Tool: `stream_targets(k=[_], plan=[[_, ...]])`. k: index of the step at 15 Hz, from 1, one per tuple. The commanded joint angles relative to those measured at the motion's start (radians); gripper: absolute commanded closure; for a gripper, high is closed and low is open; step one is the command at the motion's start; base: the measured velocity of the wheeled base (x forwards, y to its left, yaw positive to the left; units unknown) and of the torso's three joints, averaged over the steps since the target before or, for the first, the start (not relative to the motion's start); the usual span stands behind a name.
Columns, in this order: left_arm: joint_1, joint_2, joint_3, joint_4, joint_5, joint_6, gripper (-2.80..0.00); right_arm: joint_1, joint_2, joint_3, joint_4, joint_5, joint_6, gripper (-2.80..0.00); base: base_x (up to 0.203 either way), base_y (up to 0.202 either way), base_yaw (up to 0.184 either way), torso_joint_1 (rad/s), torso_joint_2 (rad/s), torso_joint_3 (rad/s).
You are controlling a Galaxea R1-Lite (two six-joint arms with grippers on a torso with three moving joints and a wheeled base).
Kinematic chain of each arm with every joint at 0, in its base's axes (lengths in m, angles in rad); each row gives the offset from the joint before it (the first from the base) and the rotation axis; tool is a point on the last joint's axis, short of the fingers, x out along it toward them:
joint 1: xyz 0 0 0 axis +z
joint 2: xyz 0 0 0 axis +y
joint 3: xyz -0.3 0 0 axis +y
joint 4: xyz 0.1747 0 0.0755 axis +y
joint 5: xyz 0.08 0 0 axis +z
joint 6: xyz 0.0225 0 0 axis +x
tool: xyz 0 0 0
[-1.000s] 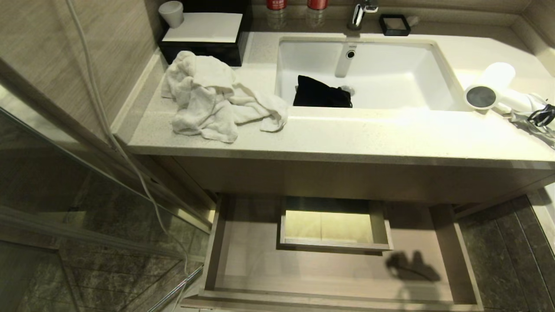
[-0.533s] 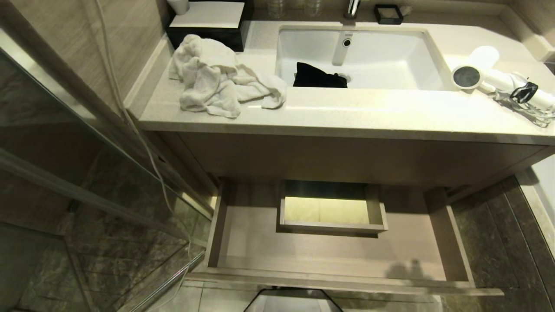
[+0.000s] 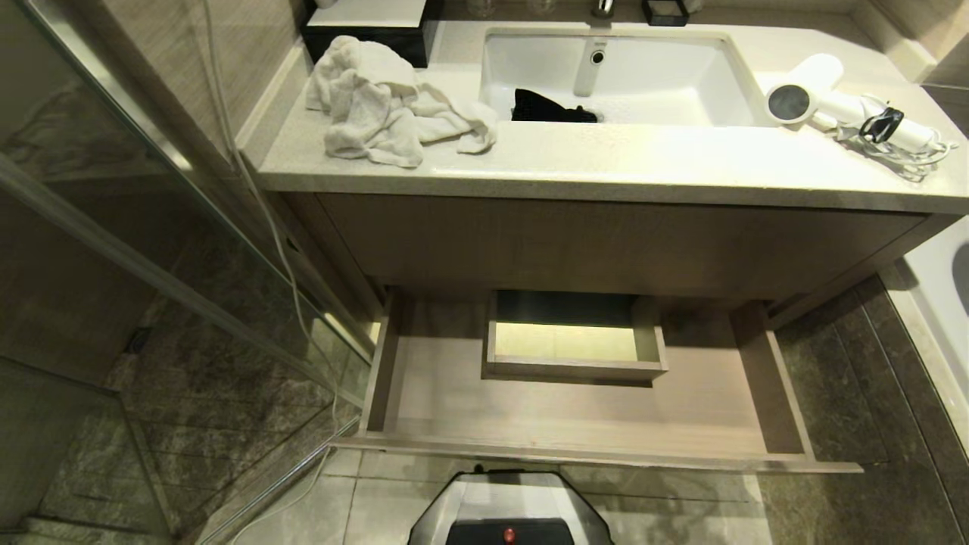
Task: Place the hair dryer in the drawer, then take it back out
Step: Close the drawer
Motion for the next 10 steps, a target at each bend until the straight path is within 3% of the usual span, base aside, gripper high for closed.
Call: stream_targets(k=[1,10], plan=[[0.0,0.0,0.0,0.0,0.0,0.0,0.0,0.021,0.0,0.021,-0.062,0.002,-0.003,0.0,0.0,0.0,0.0,-0.212,0.3,0.085],[0.0,0.0,0.0,0.0,0.0,0.0,0.0,0.051,-0.032,0.072,-0.081,0.003,-0.004,0.0,0.0,0.0,0.0,-0.193,0.34,0.132]])
